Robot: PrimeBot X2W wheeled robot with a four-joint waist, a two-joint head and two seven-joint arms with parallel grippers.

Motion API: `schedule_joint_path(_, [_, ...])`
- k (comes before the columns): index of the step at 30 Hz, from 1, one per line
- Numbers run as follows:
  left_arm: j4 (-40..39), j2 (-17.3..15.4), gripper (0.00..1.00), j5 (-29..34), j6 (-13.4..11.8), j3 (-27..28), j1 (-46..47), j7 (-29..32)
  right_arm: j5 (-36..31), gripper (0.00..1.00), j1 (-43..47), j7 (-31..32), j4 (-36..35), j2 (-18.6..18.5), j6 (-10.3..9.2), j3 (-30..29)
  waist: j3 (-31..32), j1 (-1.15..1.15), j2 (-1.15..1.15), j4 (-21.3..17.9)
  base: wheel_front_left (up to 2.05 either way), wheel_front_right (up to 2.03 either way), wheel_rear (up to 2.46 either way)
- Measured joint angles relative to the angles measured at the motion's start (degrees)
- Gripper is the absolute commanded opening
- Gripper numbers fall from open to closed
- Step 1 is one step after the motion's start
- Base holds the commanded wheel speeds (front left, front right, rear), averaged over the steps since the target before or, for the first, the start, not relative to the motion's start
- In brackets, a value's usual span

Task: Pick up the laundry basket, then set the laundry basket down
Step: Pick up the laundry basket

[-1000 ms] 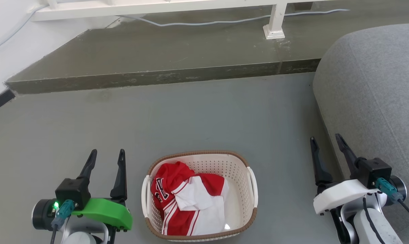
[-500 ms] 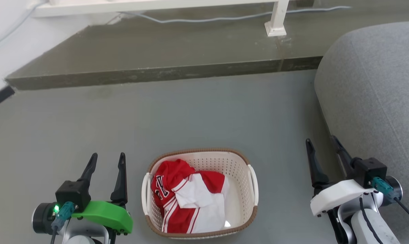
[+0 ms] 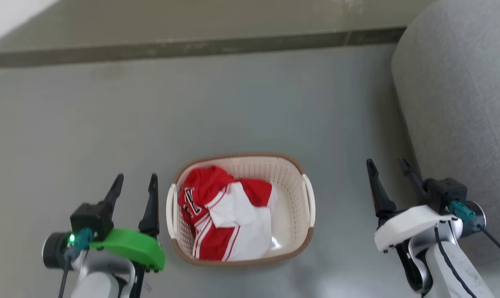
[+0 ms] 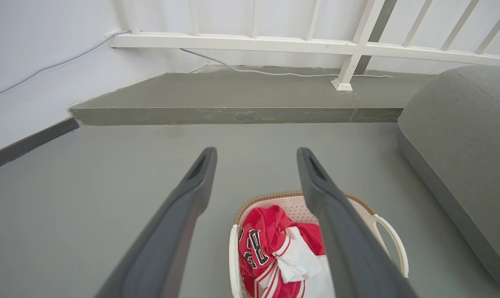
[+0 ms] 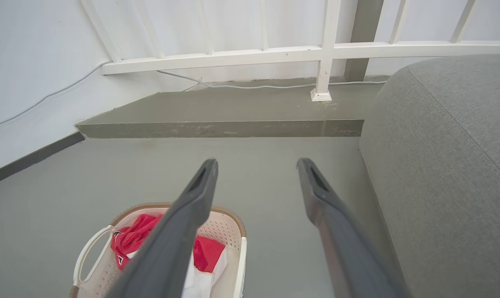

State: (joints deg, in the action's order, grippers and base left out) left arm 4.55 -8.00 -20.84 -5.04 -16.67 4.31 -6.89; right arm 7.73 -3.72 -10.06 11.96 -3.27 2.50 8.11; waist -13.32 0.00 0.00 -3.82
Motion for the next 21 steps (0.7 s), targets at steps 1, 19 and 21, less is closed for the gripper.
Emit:
schedule_joint_path(1, [0.2, 0.0, 1.0, 0.0, 0.1, 0.0, 0.6, 0.4, 0.0, 1.0, -0.4, 0.0, 0.3, 0.0, 0.0, 0.1, -0.7, 0.0, 0.0, 0.0, 0.0, 0.0, 0.0])
schedule_joint_path(19, [8.3, 0.3, 1.0, -3.0, 2.0, 1.2, 12.9, 6.2, 1.6, 1.0, -10.7, 2.1, 7.3, 0.0, 1.11, 2.9, -15.0, 0.0, 0.0, -0.7, 0.0, 0.0, 0.0])
schedule_joint_path(21, [9.7, 0.2, 1.0, -3.6, 2.2, 1.6, 14.7, 7.0, 1.7, 1.0, -12.3, 2.3, 8.6, 0.0, 1.31, 3.4, -16.7, 0.0, 0.0, -0.9, 0.0, 0.0, 0.0])
